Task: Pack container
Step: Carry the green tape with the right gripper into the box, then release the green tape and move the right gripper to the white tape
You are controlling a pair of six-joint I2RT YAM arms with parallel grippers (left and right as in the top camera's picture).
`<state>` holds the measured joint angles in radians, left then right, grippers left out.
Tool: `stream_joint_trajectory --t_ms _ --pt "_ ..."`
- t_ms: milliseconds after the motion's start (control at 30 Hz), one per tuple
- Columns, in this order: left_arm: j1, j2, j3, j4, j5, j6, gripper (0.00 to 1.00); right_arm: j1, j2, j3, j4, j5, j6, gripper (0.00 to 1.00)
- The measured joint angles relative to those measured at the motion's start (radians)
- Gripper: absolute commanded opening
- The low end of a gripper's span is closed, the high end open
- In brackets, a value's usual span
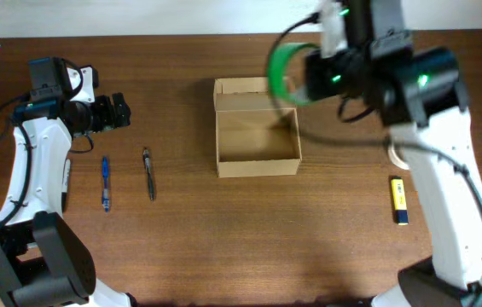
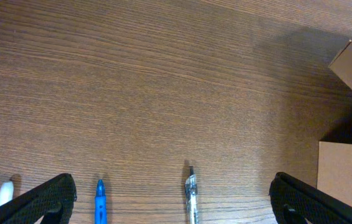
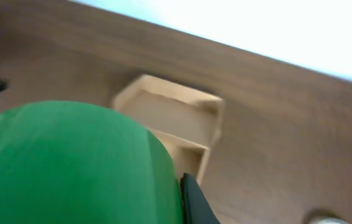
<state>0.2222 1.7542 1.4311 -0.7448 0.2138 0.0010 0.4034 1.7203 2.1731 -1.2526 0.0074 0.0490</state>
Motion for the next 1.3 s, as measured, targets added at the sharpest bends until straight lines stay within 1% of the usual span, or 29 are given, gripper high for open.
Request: stream_joint_trajectory --t_ms 100,300,467,600,833,1000,1300 --pt "0.000 0.000 0.000 0.000 0.000 0.000 0.99 0.061 0.031 0.000 0.000 0.028 -0.056 0.04" --pt "0.000 0.000 0.000 0.000 0.000 0.000 0.99 0.135 0.222 -0.023 -0.011 0.060 -0.212 0.04" --pt "0.000 0.000 0.000 0.000 0.000 0.000 0.99 0.165 0.334 -0.029 -0.002 0.083 -0.304 0.04" --pt "0.000 0.000 0.000 0.000 0.000 0.000 0.99 0.147 0.398 -0.029 -0.006 0.089 -0.342 0.04" --pt "0.000 0.000 0.000 0.000 0.000 0.000 0.99 0.103 0.493 -0.029 -0.004 0.045 -0.369 0.04" --pt "0.000 0.000 0.000 0.000 0.000 0.000 0.99 0.102 0.571 -0.029 0.025 0.013 -0.371 0.04" --pt "0.000 0.000 0.000 0.000 0.000 0.000 0.99 0.102 0.653 -0.029 0.064 -0.018 -0.348 0.04"
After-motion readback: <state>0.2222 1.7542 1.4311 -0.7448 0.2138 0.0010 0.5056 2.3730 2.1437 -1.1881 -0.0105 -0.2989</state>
